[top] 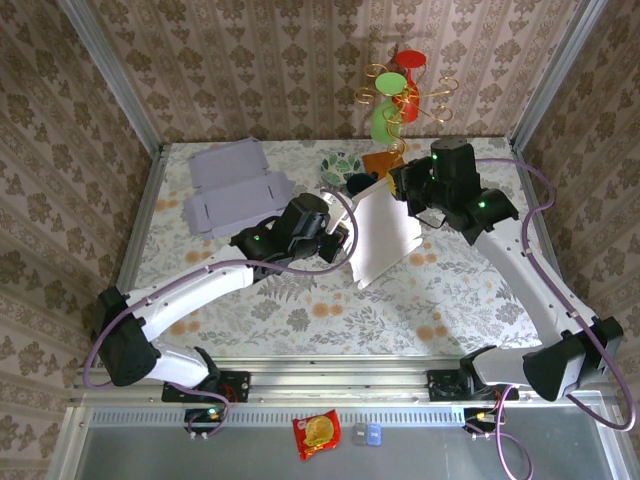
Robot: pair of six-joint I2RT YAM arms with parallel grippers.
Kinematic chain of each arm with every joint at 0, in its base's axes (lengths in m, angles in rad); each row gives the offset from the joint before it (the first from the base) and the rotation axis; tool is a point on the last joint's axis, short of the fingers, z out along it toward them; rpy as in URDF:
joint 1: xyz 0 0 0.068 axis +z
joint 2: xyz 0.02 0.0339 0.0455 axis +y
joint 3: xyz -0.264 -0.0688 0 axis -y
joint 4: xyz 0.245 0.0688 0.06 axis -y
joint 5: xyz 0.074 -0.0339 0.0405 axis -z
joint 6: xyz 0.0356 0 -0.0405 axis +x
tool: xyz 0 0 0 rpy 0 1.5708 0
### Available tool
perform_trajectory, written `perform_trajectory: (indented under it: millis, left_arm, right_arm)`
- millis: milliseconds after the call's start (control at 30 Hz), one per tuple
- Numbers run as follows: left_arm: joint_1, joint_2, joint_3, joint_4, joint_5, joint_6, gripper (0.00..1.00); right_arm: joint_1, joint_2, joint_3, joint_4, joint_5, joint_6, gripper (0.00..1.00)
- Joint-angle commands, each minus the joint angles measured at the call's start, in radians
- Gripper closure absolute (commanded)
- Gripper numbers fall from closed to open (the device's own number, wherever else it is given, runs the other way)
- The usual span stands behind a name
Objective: Fold the paper box
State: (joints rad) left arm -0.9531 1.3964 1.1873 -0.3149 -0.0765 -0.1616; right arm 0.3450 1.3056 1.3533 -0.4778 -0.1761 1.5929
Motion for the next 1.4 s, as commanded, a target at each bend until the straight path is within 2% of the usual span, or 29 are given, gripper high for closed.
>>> perform_trajectory:
  millis: [0, 67, 100, 133, 167, 233, 367, 633, 767, 1100, 1367]
  left_arm:
    - [0.003, -0.004, 0.026, -0.023, -0.005, 0.009, 1.00]
    - [0.009, -0.009, 0.024, -0.021, -0.003, 0.003, 0.97]
    - [0.012, -0.013, 0.019, -0.020, 0.007, -0.003, 0.84]
    - [0.019, -0.022, 0.014, -0.016, 0.016, -0.012, 0.67]
    - [0.026, -0.035, 0.003, -0.006, 0.025, -0.023, 0.56]
    - [0.048, -0.077, -0.037, 0.029, 0.069, -0.050, 0.41]
    - [0.143, -0.190, -0.142, 0.133, 0.221, -0.162, 0.33]
    - [0.306, -0.320, -0.263, 0.125, 0.305, -0.295, 0.35]
    - [0.341, -0.327, -0.280, 0.079, 0.283, -0.315, 0.38]
    - [0.355, -0.225, -0.323, 0.031, 0.302, -0.371, 0.51]
    - [0.343, -0.168, -0.391, 0.102, 0.312, -0.414, 0.53]
  right_arm:
    - [0.004, 0.001, 0.005, 0.010, -0.005, 0.003, 0.97]
    - [0.005, -0.004, -0.004, 0.011, 0.003, 0.007, 1.00]
    - [0.005, -0.008, -0.006, 0.007, 0.009, 0.007, 1.00]
    - [0.005, -0.009, -0.009, -0.002, 0.017, 0.006, 1.00]
    - [0.005, -0.012, -0.011, -0.015, 0.024, 0.003, 1.00]
    - [0.005, -0.022, -0.027, -0.019, 0.036, -0.001, 1.00]
    - [0.005, -0.043, -0.099, 0.033, 0.053, 0.004, 1.00]
    - [0.010, -0.010, -0.206, 0.161, 0.063, -0.007, 1.00]
    - [0.022, 0.025, -0.205, 0.170, 0.080, -0.036, 1.00]
    - [0.035, 0.077, -0.349, 0.353, 0.107, -0.082, 1.00]
    - [0.034, 0.119, -0.507, 0.596, 0.086, -0.093, 1.00]
